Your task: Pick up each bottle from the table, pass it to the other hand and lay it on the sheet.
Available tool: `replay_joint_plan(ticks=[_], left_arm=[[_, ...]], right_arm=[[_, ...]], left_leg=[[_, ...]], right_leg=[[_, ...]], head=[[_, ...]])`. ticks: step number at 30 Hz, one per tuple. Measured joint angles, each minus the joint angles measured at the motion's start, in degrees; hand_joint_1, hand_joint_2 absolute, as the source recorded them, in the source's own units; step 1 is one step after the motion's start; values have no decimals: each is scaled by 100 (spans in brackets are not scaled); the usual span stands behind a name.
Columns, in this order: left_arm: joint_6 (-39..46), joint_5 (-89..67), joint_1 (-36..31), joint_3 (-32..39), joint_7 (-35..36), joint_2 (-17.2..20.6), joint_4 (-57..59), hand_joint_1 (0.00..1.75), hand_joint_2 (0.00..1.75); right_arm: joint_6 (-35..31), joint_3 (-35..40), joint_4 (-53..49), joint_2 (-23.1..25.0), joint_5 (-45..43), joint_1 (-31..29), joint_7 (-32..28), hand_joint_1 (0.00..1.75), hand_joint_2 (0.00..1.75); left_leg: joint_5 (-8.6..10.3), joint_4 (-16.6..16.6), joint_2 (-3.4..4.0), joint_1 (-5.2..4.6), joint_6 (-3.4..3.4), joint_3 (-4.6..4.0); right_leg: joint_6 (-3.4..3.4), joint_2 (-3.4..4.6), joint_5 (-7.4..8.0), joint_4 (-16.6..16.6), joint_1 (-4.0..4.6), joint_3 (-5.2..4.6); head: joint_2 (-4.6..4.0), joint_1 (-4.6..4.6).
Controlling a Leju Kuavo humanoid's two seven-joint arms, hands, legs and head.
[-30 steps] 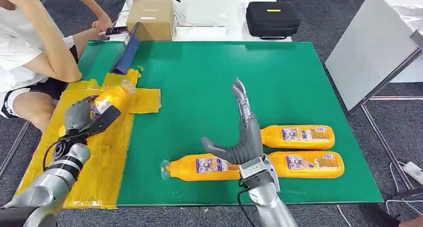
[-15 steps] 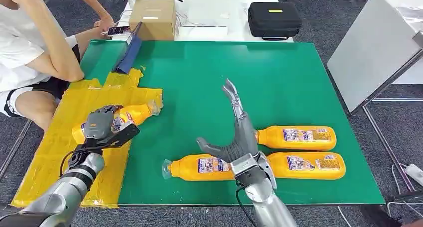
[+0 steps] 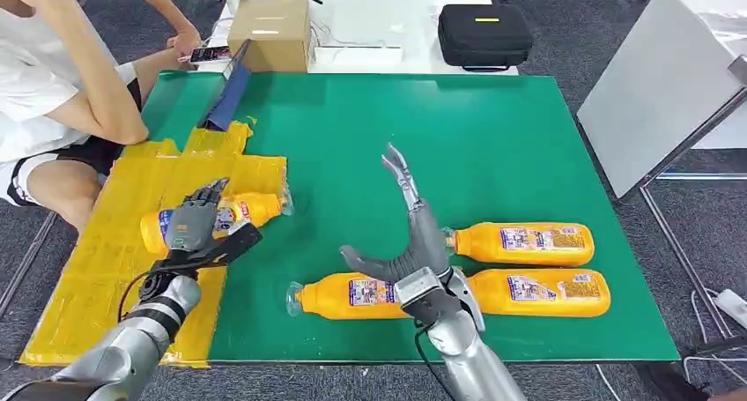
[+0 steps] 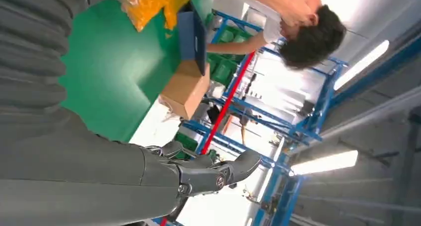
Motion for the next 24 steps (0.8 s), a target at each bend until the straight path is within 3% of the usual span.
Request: replay_joint_plan(ticks=[9,13,16,24], left_arm=[[6,114,4,70,-155,-72,7,0,175],[31,591,75,221,-700,-120,-68,0,175],[-145,1148,272,398,-1220,-201,-418,0,175],[-651,2367,982,531,-1332,-328,-2142,0,175]], right_arm=[[-114,44,194,-4,334,-65,142,0,175],[-244,44,256,-9,535,-84,247,0,175],[-352,52,291,-37,745,-84,350,0,175],[-586,268,413,-188,1891,-86,832,0,175]], left_leg=[[0,0,1,2,0,0],[0,0,2,1,0,0],[0,0,4,1,0,-4],[-3,1,22,1,-1,-7]], right_leg=[[0,0,0,1,2,-1],[0,0,0,0,1,-4],[0,1,0,0,0,-8],[0,7,2,0,1,-13]], head=[[0,0],[2,0],[0,2],[0,0]])
